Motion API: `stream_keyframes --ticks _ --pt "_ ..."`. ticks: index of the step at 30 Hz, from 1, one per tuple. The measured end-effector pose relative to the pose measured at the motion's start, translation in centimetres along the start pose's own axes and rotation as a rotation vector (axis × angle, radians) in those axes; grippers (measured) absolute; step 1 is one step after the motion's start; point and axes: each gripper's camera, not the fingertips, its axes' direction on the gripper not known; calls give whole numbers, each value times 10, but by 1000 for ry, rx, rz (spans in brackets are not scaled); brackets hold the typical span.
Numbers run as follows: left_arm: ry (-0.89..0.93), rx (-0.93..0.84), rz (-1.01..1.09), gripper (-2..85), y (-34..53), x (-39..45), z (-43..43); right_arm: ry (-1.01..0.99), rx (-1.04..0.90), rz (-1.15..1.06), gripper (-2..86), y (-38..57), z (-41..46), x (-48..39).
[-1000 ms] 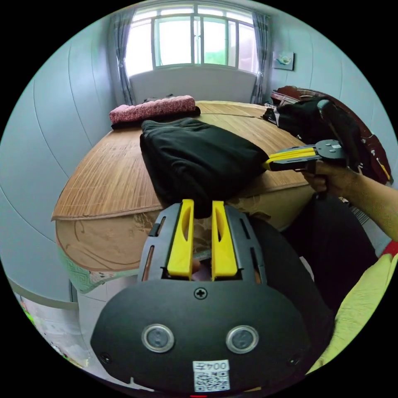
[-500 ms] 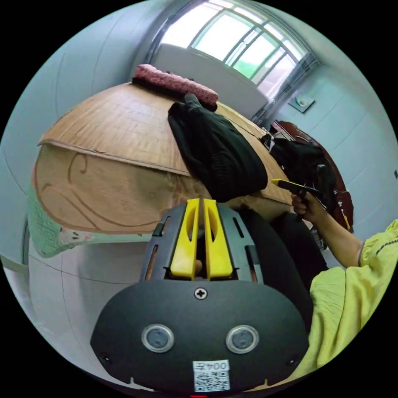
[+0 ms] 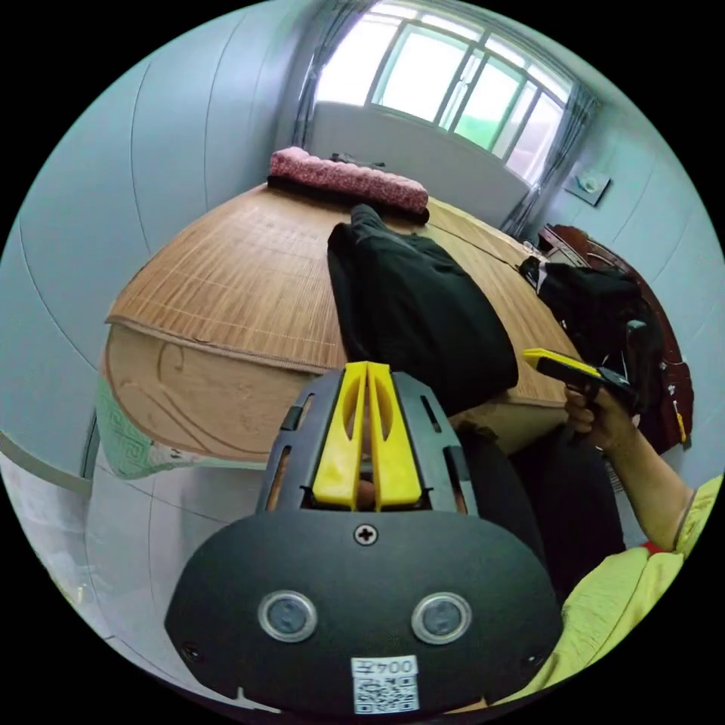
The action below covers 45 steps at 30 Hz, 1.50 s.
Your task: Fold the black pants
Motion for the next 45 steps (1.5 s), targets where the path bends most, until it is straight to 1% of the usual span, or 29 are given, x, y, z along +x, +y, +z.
stream_keyframes --ticks 1,2,4,5,7,8,9,12,14,15,18,23,27,29,32,34,35,36,37,39,41,42,44,45 --pt "42 52 25 2 -4 15 -6 -77 5 66 108 2 -2 21" --pt "53 66 49 3 -8 26 -6 -136 3 135 132 3 0 42" --pt "35 31 185 4 -30 83 16 -236 -3 205 162 2 8 67" --pt "23 19 223 5 -37 97 25 -270 -8 237 166 0 15 78" --pt "-79 -16 324 4 -61 144 65 -262 -42 273 166 -3 29 87" --pt "-109 -27 330 4 -67 152 77 -242 -74 287 159 -4 39 90" --pt "-142 -55 324 3 -80 163 100 -234 -58 291 153 -4 41 90" --pt "-146 -157 311 1 -106 177 153 -231 -63 333 131 -10 52 89" --pt "-198 -245 333 1 -111 179 183 -220 -67 338 122 -17 60 88" --pt "-209 -270 341 1 -112 175 194 -226 -69 341 120 -20 63 88" --pt "-177 -243 298 0 -118 152 196 -232 -85 321 114 -40 78 87" --pt "-272 -231 299 0 -139 111 199 -270 -121 291 111 -94 124 63" --pt "-400 -255 430 0 -167 61 212 -336 -140 304 110 -139 167 30" --pt "-428 -270 465 0 -180 32 217 -355 -170 261 110 -170 198 -4" --pt "-386 -273 426 1 -197 -20 221 -338 -193 188 102 -197 222 -40" --pt "-253 -236 304 1 -198 -52 222 -334 -167 199 86 -200 216 -44" --pt "-229 -224 280 1 -196 -57 222 -328 -141 188 63 -194 204 -43" --pt "-222 -194 276 1 -189 -57 221 -318 -123 180 45 -189 196 -41" --pt "-260 -164 315 1 -180 -48 222 -289 -78 170 22 -174 174 -34" --pt "-353 -127 401 1 -165 -27 222 -216 -30 116 8 -144 136 -22" --pt "-419 -118 486 1 -154 -4 219 -10 -24 49 -2 -94 85 -2" --pt "-408 -114 481 1 -149 9 210 52 -32 41 -3 -81 73 4" --pt "-308 -65 456 1 -137 35 186 281 -90 72 -5 -26 28 34" --pt "-260 -25 451 1 -123 58 172 326 -110 90 -5 -13 18 42"
